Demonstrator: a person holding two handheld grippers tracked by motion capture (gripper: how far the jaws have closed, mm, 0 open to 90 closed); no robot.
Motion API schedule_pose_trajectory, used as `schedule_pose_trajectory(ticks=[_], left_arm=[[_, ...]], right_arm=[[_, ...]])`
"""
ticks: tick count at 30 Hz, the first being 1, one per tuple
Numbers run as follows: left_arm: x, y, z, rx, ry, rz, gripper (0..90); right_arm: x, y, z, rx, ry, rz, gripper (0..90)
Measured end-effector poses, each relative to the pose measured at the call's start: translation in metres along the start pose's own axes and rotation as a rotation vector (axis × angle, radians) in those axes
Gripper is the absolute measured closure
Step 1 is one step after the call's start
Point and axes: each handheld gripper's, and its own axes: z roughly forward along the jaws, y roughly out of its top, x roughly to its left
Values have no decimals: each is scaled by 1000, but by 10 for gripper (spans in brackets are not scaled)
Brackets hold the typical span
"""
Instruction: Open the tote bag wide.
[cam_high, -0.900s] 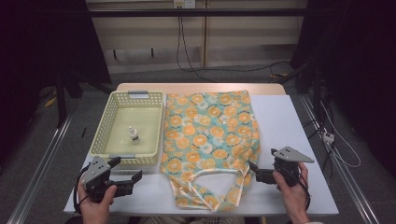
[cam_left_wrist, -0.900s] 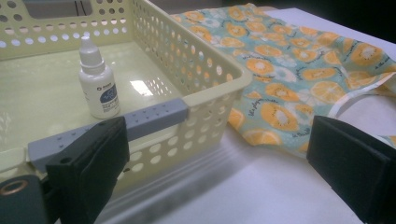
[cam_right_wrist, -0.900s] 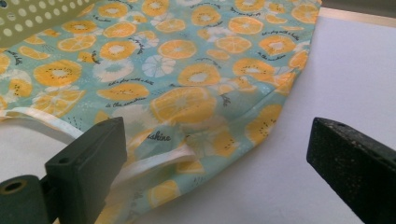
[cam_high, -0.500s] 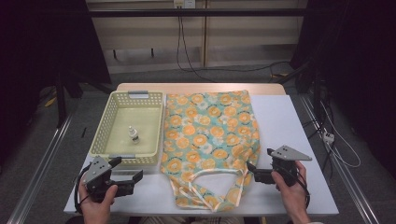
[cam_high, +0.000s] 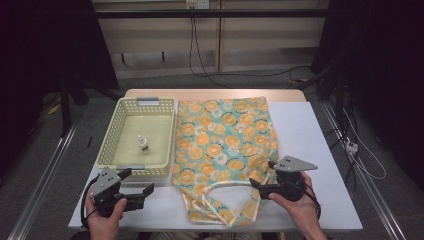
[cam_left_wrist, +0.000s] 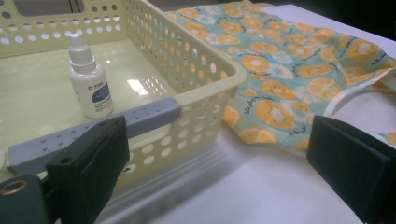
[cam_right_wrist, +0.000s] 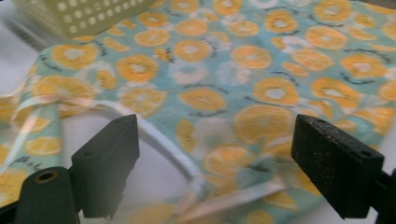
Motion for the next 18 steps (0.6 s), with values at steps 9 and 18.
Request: schedule_pose_trajectory(ticks=[9, 18], left_arm=[[0, 1, 3, 9, -14, 0, 57], [0, 1, 3, 12, -16, 5, 57]], right_arm=[[34, 9, 15, 64, 132, -85, 166], [53, 8, 33, 128, 244, -114, 221]])
